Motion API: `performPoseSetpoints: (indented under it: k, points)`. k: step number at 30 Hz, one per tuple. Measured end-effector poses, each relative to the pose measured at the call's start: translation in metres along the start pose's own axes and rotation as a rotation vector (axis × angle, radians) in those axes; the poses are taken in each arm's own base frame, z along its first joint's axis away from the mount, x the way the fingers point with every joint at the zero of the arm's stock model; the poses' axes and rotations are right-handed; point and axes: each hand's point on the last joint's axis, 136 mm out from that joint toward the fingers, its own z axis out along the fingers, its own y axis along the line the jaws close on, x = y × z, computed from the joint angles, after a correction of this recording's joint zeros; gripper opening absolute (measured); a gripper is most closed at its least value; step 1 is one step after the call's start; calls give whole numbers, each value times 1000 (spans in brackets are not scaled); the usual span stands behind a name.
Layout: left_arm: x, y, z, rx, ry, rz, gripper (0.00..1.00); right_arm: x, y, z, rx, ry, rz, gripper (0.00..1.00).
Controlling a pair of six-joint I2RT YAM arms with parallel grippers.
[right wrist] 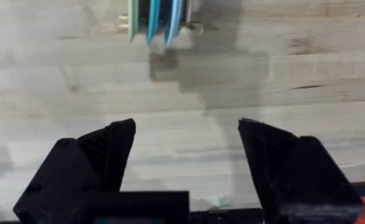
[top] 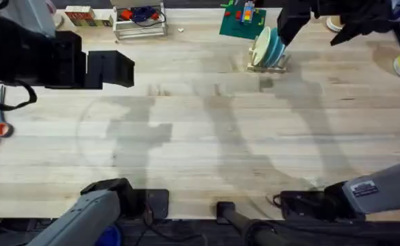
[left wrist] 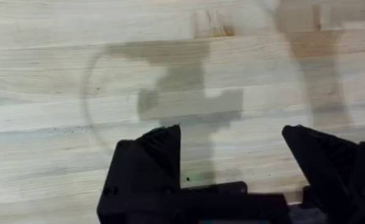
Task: Pick up the plates from the table one by one and place each into a slot on the dish rack.
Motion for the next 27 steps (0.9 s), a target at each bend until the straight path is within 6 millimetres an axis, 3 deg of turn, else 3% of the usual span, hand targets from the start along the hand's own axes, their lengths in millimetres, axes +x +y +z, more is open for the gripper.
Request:
performPoseSetpoints:
  k: [4,10,18,27]
  points:
    - [0,0,0,0,0,0,995,10,5,-20,-12,-34,-36,993]
    - [0,0,0,0,1,0,995,36,4,-66,-33,-116,-73,993]
    - [0,0,0,0,1,0,995,82,-16,-110,-49,-162,-79,992]
    - [0,0,0,0,1,0,995,111,-34,-153,-101,-323,-55,992]
